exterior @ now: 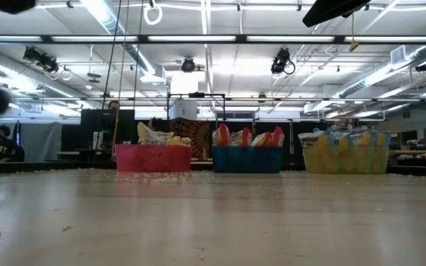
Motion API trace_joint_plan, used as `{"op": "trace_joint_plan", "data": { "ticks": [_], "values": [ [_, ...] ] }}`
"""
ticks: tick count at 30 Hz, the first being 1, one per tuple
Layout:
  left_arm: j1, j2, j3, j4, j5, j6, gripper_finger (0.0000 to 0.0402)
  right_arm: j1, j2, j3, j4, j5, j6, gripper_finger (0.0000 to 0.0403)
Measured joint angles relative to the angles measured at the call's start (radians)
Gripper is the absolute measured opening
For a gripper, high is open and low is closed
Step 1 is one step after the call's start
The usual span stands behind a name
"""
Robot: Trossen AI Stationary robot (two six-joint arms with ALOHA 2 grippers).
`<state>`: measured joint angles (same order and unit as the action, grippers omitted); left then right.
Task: Sort Maruchan noodles
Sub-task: Put the yellow noodle pack into the red bin
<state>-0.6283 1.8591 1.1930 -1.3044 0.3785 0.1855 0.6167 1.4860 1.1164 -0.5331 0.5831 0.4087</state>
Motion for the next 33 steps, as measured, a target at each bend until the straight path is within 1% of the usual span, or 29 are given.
{"op": "trace_joint_plan", "data": {
  "ticks": [3,5,9,12,16,20,23,25,26,27,29,30,31,32,33],
  "values": [
    [0.057,0.000,0.056,-0.182,-0.227,0.159,0.0005,0.000,0.000,0.000,0.000,0.000,0.000,0.0144],
    [0.104,-0.004,0.077,-0.239,-0.340,0.235,0.0005,-0.002,0.000,0.000,0.000,0.000,-0.001,0.0144],
    [0.216,-0.049,0.078,-0.203,-0.499,0.361,0.0005,-0.020,0.000,0.000,0.000,0.001,-0.025,0.0144],
    [0.321,-0.091,0.077,-0.159,-0.613,0.442,0.0005,-0.048,0.000,0.000,0.000,0.022,-0.067,0.0144],
    [0.469,-0.173,0.077,-0.147,-0.682,0.532,0.0005,-0.107,0.000,0.000,0.001,0.041,-0.125,0.0144],
    [0.636,-0.303,0.076,-0.100,-0.691,0.580,0.0004,-0.173,0.000,0.000,0.001,0.036,-0.142,0.0144],
    [0.767,-0.419,0.077,-0.002,-0.693,0.652,0.0004,-0.216,0.000,0.000,0.010,0.027,-0.163,0.0144],
    [0.853,-0.482,0.077,0.038,-0.714,0.768,0.0004,-0.244,0.000,0.000,0.010,0.025,-0.186,0.0144],
    [0.895,-0.503,0.079,0.041,-0.746,0.867,0.0004,-0.258,0.000,0.000,0.010,0.023,-0.198,0.0144],
    [0.932,-0.520,0.079,0.035,-0.794,0.972,0.0004,-0.272,0.000,0.000,0.010,0.019,-0.206,0.0144],
    [0.993,-0.538,0.078,0.030,-0.938,1.134,0.0004,-0.298,0.000,0.000,0.009,0.005,-0.225,0.0144],
    [1.020,-0.542,0.078,0.042,-1.000,1.182,0.0004,-0.309,0.000,0.000,0.010,-0.005,-0.232,0.0144],
    [1.045,-0.543,0.078,0.057,-1.038,1.216,0.0004,-0.320,0.000,0.000,0.009,-0.014,-0.238,0.0144],
    [1.072,-0.544,0.078,0.082,-1.038,1.240,0.0004,-0.329,0.000,0.000,0.009,-0.024,-0.246,0.0144],
    [1.097,-0.544,0.078,0.114,-1.007,1.264,0.0004,-0.337,0.000,0.000,0.009,-0.030,-0.253,0.0144]
  ]
}}
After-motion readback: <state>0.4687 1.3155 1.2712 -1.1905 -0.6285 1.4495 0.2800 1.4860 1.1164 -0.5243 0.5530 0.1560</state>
